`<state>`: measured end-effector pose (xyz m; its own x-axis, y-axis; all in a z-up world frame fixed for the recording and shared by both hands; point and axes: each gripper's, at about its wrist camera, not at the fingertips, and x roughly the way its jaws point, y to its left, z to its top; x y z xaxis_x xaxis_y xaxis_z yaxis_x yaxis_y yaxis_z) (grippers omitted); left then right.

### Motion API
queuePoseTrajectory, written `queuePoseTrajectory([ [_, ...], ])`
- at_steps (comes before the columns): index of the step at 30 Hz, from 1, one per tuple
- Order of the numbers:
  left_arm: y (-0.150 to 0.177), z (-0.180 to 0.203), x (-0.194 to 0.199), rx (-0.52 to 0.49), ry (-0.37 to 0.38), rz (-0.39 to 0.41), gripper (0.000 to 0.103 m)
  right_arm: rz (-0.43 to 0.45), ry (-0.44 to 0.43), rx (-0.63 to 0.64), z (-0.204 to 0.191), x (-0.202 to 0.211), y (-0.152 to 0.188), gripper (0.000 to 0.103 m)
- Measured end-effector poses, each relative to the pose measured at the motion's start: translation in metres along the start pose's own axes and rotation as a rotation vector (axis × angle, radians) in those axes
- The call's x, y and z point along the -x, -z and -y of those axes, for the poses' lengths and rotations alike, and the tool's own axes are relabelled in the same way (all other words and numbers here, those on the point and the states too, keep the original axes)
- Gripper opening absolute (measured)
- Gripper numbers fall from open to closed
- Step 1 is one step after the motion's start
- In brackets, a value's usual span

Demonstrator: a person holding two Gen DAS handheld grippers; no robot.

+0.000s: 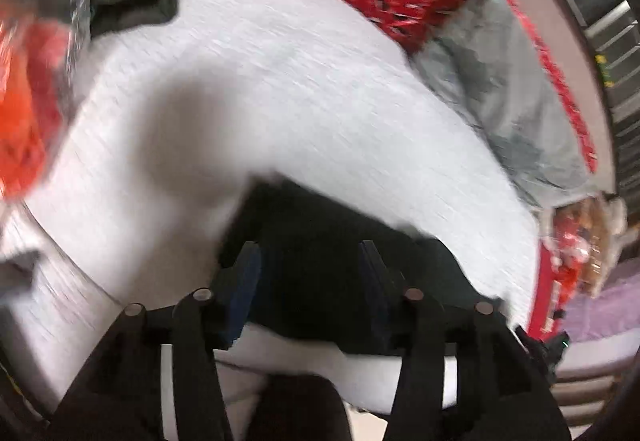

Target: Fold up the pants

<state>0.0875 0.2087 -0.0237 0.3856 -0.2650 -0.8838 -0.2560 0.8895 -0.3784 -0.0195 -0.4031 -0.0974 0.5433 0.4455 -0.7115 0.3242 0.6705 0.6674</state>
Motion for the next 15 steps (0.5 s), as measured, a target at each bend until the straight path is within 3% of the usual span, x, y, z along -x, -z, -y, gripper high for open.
queuePoseTrajectory([
  [5, -0.02, -0.003, -0.043, -0.003, -0.008, -0.127, 0.049, -0.018, 0.031, 0.013, -0.005, -0.018, -0.001, 0.048],
  [11, -0.019, 0.01, -0.063, -0.067, -0.019, -0.144, 0.049, -0.034, 0.065, 0.042, -0.008, -0.027, -0.003, 0.048],
  [15, -0.016, 0.019, -0.072, -0.124, 0.012, -0.164, 0.049, -0.035, 0.074, 0.032, -0.005, -0.029, -0.007, 0.048],
])
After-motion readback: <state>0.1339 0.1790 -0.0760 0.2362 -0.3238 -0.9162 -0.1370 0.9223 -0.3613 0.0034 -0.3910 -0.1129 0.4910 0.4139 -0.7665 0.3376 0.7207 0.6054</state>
